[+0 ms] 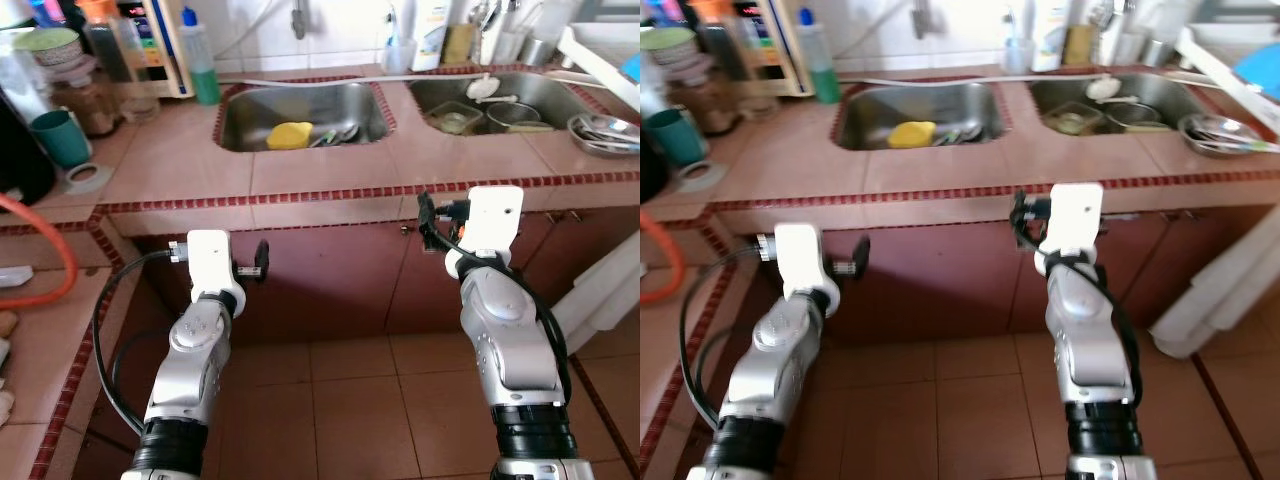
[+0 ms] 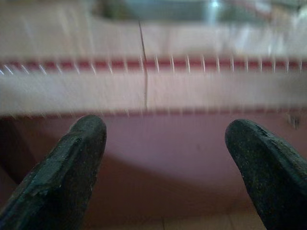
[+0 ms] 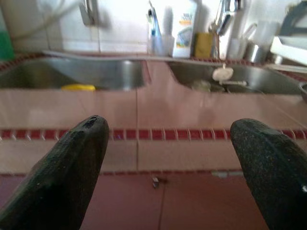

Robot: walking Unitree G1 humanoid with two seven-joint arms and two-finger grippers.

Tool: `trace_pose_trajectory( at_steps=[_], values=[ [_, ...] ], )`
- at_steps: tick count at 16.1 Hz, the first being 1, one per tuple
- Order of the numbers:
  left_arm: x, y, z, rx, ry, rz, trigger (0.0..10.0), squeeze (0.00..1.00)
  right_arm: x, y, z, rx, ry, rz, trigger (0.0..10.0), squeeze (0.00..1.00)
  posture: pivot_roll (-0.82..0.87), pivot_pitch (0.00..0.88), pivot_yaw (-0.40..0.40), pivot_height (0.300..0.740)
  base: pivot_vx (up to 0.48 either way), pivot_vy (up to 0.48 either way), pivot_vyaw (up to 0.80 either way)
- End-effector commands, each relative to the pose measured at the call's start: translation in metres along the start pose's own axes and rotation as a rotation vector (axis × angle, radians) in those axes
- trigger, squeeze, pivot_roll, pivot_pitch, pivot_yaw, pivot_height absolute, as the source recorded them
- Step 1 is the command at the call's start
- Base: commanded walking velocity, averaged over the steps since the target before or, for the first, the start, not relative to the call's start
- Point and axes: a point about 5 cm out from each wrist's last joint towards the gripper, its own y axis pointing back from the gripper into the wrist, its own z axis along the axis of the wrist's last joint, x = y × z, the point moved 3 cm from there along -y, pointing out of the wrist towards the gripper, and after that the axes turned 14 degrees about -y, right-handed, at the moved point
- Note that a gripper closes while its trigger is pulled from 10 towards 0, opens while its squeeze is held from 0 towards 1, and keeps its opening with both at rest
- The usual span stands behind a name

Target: Kitchen organization

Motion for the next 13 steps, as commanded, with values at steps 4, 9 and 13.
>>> trace_pose_trajectory(
  at_steps=[4,9,13],
  values=[
    [0.013,0.010,-0.066,0.191,-0.089,0.000,10.0,0.00,-0.016,0.012,-0.048,0.126,0.081,-0.016,10.0,0.00,-0.05,0.042,0.053,0.740,0.000,0.000,-0.77],
    [0.026,0.021,-0.119,0.397,-0.186,-0.026,10.0,0.00,-0.062,0.036,-0.120,0.381,0.127,-0.122,10.0,0.00,-0.05,0.041,0.056,0.740,0.000,0.000,-0.77],
    [0.014,0.030,-0.146,0.542,-0.227,-0.126,10.0,0.00,-0.088,0.069,-0.173,0.605,0.092,-0.237,10.0,0.00,-0.05,0.039,0.065,0.740,0.000,0.000,-0.76]
  ],
)
